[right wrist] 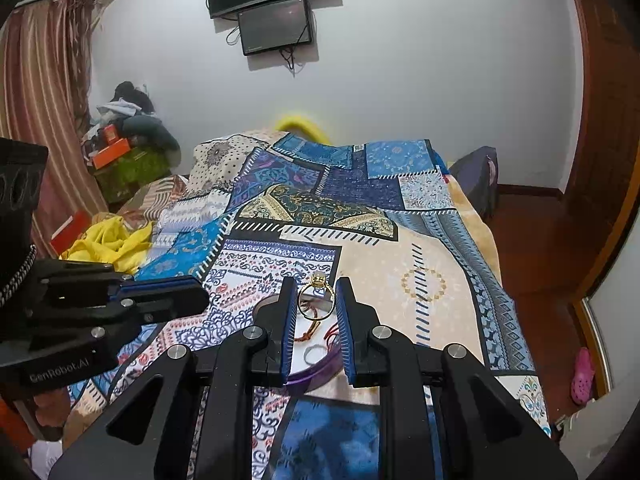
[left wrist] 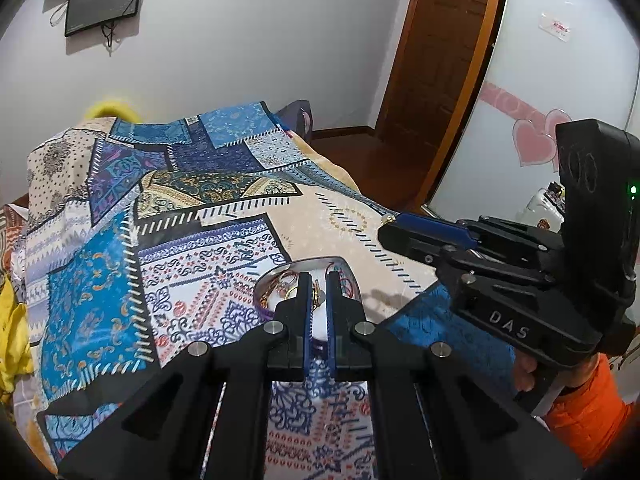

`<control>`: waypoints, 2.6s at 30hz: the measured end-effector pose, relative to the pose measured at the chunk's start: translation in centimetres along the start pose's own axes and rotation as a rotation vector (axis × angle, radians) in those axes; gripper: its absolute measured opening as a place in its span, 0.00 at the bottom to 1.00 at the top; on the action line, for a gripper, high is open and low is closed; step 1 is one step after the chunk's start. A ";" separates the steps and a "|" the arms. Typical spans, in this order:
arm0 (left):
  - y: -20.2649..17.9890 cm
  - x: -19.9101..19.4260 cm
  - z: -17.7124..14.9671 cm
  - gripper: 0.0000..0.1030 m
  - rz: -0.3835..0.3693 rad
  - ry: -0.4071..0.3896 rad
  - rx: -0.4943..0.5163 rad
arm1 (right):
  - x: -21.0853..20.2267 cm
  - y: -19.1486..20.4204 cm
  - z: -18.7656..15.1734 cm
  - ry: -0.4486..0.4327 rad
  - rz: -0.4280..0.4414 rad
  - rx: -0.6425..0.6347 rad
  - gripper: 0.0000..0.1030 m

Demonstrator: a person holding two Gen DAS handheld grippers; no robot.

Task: Organize jewelry
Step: 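Carry the gold rings in both tools over the purple tin, then open both tools over the tin to drop the gold rings in, then move both tools back to the remaining silver rings on the quilt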

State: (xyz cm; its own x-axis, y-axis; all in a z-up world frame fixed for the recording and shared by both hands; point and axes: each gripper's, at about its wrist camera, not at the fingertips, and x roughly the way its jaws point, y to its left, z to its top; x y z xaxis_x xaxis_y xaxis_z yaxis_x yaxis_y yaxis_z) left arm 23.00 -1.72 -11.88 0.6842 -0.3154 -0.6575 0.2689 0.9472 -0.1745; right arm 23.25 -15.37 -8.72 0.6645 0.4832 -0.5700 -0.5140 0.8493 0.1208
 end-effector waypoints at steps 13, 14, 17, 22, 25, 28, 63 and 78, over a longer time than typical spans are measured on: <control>1.3 4.8 0.1 0.04 -0.024 0.091 -0.049 | 4.6 -0.8 -1.6 0.142 0.017 -0.022 0.17; 1.4 5.2 0.0 0.04 -0.028 0.098 -0.054 | 4.8 -0.8 -1.6 0.148 0.019 -0.023 0.17; 1.7 5.8 -0.1 0.04 -0.033 0.114 -0.062 | 5.0 -0.8 -1.8 0.166 0.030 -0.029 0.17; 1.7 5.8 -0.2 0.04 -0.025 0.115 -0.065 | 5.5 -0.6 -2.0 0.184 0.033 -0.049 0.17; 1.8 5.4 -0.1 0.05 -0.008 0.100 -0.061 | 5.6 -0.5 -2.1 0.190 0.042 -0.060 0.17; 1.8 4.8 -0.1 0.07 0.009 0.090 -0.054 | 5.6 -0.2 -2.2 0.196 0.041 -0.072 0.17; 1.1 -6.4 -5.4 0.43 0.112 0.024 -0.022 | -3.0 4.1 -5.6 0.131 -0.003 -0.087 0.44; 0.4 -6.7 -10.5 0.43 0.129 0.111 -0.022 | -2.8 6.9 -11.4 0.245 0.068 -0.096 0.32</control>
State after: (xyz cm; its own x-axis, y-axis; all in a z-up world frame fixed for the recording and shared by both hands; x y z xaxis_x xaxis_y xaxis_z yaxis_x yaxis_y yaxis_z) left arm 11.40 1.41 -15.22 0.6330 -0.1842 -0.7519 0.1683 0.9808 -0.0986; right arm 11.62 -13.33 -15.57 0.4813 0.4630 -0.7443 -0.6098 0.7868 0.0951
